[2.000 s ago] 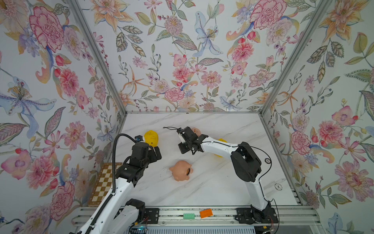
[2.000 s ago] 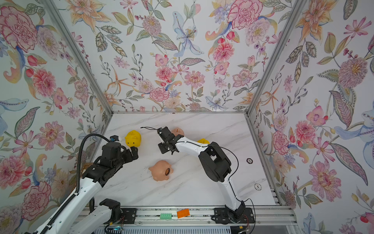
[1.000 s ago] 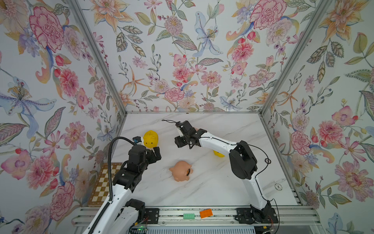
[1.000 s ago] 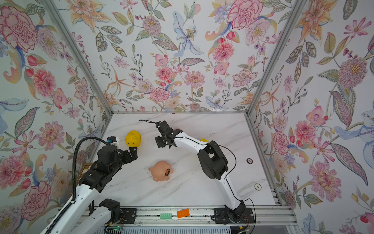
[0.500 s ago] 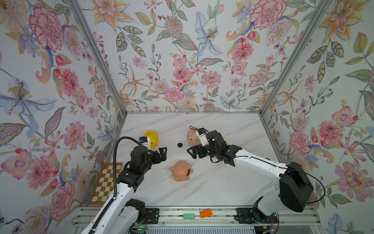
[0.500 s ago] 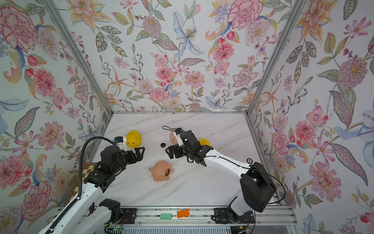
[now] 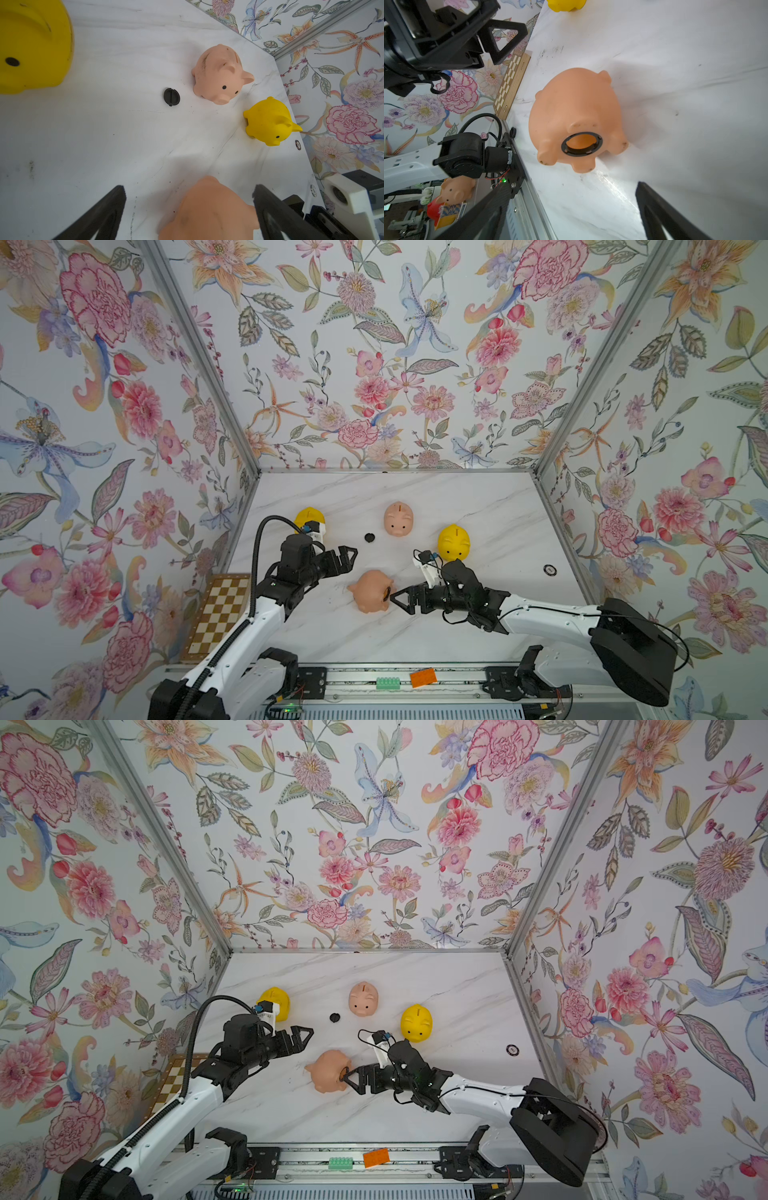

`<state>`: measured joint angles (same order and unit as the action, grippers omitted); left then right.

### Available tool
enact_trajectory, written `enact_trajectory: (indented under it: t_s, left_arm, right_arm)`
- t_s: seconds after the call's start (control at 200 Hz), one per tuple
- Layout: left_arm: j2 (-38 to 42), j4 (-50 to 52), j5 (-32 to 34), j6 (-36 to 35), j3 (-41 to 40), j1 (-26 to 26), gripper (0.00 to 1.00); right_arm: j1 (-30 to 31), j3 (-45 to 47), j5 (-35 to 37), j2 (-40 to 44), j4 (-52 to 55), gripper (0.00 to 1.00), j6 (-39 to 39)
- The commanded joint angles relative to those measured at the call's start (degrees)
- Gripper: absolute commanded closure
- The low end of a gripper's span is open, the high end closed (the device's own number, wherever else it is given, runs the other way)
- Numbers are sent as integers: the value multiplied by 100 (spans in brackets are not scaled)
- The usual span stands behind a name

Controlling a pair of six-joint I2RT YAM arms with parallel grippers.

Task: Open piggy banks
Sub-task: Pick up the piggy bank from the center of the board.

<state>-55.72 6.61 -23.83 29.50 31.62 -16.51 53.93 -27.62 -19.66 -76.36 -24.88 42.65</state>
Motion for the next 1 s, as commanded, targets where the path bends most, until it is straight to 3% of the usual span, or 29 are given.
enact_trajectory:
  t_s: [0.0,0.35,0.996]
  left_arm:
    - [-22,-64,-447,55,-144,-11,1]
    - [-49,-326,-544,301,-452,-14,1]
    - [-294,-973,-719,566,-867,-27,1]
  right_arm:
    - [279,-85,-181,-257,-1102,4,316]
    - [346,-240,-381,-1289,-2299,10,877]
    - [49,-262,-513,-2488,-3694,12,1553]
